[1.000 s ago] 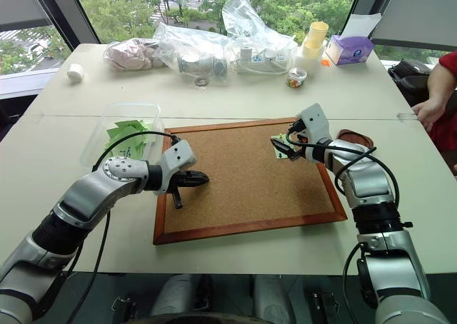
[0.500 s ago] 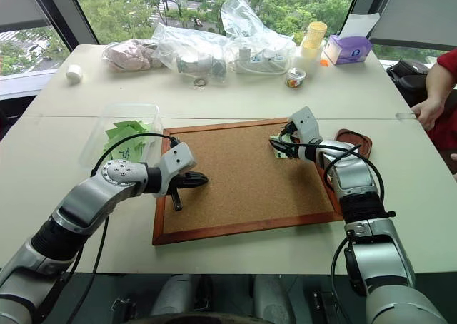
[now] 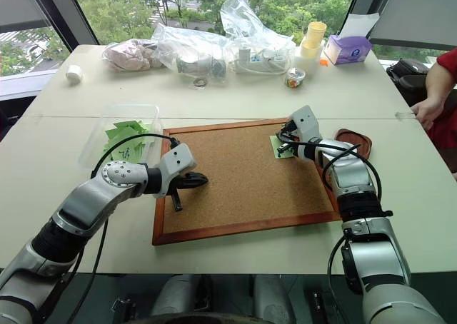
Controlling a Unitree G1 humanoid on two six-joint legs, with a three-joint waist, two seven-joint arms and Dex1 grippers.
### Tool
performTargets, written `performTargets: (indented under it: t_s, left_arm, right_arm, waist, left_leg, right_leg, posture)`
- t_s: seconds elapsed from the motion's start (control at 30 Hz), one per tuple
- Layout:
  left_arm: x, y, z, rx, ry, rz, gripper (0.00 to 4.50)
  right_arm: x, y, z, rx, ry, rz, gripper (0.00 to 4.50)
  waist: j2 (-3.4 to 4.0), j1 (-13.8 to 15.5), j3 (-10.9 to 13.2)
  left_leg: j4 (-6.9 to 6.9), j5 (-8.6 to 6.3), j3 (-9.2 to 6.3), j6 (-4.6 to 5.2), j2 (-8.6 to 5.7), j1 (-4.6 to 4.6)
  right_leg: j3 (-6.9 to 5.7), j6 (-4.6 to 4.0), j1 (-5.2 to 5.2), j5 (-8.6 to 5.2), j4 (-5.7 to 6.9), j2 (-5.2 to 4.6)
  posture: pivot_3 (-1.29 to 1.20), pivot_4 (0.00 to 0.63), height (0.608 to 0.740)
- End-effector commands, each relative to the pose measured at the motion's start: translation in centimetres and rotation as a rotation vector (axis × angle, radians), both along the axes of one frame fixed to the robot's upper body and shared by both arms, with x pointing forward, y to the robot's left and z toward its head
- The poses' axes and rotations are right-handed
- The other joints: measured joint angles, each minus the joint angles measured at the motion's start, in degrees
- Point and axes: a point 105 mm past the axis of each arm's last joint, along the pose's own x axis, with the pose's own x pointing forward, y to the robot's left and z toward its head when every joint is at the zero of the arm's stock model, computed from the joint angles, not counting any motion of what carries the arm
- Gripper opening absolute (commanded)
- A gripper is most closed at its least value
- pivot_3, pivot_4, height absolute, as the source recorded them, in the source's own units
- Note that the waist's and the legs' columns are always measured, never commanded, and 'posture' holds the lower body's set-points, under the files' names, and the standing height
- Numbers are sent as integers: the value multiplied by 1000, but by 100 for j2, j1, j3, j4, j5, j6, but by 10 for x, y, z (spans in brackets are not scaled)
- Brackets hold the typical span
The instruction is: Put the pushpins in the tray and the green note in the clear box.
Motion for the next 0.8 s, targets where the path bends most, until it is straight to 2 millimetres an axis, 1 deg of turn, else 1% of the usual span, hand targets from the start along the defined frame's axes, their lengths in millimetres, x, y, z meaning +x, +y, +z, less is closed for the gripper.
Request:
performTargets:
  t_s: [0.03, 0.17, 0.33, 0.43, 0.53, 0.63, 0.67, 0.7, 0.77, 0.8]
  left_arm:
    - [-1, 9, -18, 69, 44, 26, 0]
    - [-5, 9, -21, 93, 52, -6, 0]
    - [-4, 8, -22, 92, 54, -8, 0]
    - [-4, 7, -22, 87, 50, -11, 0]
    - [-3, 5, -20, 75, 39, -12, 0]
    - [-3, 5, -19, 68, 34, -14, 0]
    - [-3, 5, -19, 67, 33, -14, 0]
    - [-3, 5, -18, 65, 29, -15, 0]
    - [-4, 2, -16, 53, 21, -26, 0]
    - [-4, 1, -15, 47, 19, -32, 0]
  right_arm:
    - [6, -13, 41, 79, -173, -62, 70]
    - [5, -15, 51, 116, -219, -76, 70]
    - [-2, -13, 51, 134, -225, -83, 70]
    - [-4, -16, 53, 142, -229, -101, 70]
    - [-5, -36, 63, 155, -256, -186, 70]
    - [-9, -63, 71, 173, -272, -299, 70]
    - [-11, -74, 72, 164, -276, -342, 70]
    - [-16, -90, 73, 154, -278, -405, 70]
    - [-27, -120, 69, 124, -260, -527, 70]
    - [-32, -129, 65, 110, -244, -562, 70]
  waist:
    - [0, 0, 0]
    - [3, 1, 0]
    - [13, -9, -7]
    - [14, -6, -8]
    - [15, 1, -9]
    - [15, 17, -9]
    - [15, 20, -9]
    - [15, 24, -9]
    - [15, 35, -9]
    - [14, 31, -9]
  left_leg:
    - [0, 0, 0, 0, 0, 0]
    - [0, 0, 1, 0, 0, 0]
    - [-1, 0, 1, 0, 1, 3]
    - [-1, 0, 1, -1, 1, 4]
    - [-1, 0, 2, -1, 1, 4]
    - [-1, 0, 2, -1, -1, 3]
    - [-1, 0, 2, -1, -2, 3]
    - [-1, 0, 2, -1, -2, 3]
    - [-1, 0, 0, -1, -2, 2]
    - [-1, 0, -1, 0, -1, 2]
  right_leg:
    - [0, 0, 0, 0, 0, 0]
    - [0, 0, 0, 0, 0, 0]
    - [0, 0, 1, 0, 2, 1]
    - [1, 0, 1, 0, 3, 1]
    - [2, 0, 1, 0, 3, 0]
    - [2, 0, 1, 0, 3, -2]
    - [2, 0, 2, 0, 3, -3]
    - [2, 0, 2, 0, 3, -4]
    - [1, 0, 2, 0, 3, -4]
    - [1, 0, 2, 0, 2, -4]
  posture:
    - [0, 150, 728]
    - [0, 150, 728]
    - [0, 150, 728]
    - [0, 150, 728]
    - [0, 150, 728]
    - [0, 150, 728]
    - [0, 150, 728]
    - [0, 150, 728]
    - [0, 150, 728]
    - [0, 150, 728]
